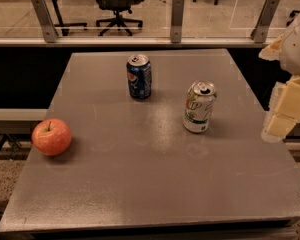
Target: Move 7up can near pepsi can
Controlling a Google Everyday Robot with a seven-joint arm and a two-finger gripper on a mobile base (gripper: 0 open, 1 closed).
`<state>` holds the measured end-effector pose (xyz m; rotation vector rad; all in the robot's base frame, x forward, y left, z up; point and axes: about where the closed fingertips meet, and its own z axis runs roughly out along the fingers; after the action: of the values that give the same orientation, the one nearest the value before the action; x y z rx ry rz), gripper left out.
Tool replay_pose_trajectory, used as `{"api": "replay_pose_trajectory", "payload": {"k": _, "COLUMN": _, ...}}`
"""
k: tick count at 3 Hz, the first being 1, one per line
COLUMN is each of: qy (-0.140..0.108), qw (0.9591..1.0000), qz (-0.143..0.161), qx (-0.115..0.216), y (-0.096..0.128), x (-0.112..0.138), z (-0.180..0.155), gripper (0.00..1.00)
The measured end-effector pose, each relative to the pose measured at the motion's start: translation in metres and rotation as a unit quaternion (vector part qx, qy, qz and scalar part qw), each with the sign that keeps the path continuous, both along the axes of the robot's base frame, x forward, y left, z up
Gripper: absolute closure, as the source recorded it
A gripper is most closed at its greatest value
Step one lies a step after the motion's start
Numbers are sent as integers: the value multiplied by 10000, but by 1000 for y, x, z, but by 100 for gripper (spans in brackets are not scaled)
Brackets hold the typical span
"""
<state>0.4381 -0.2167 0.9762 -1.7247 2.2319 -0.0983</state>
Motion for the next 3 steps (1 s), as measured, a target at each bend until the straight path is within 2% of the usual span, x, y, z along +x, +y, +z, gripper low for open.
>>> {"api": "replay_pose_trajectory", "payload": {"k": 1, "qy": -1, "qw": 10000, "qz": 0, "qx": 0, "y": 0, "x": 0, "z": 0, "gripper": 0}}
{"api": "replay_pose_trajectory", "payload": {"k": 2, "qy": 30, "qw": 9997, "qz": -12, "qx": 239, "y": 9, "x": 14, "z": -6, "gripper": 0}}
{"api": "replay_pose_trajectory", "payload": {"k": 3, "qy": 81, "qw": 9968, "qz": 99, "qx": 787, "y": 33, "x": 42, "z": -25, "gripper": 0}}
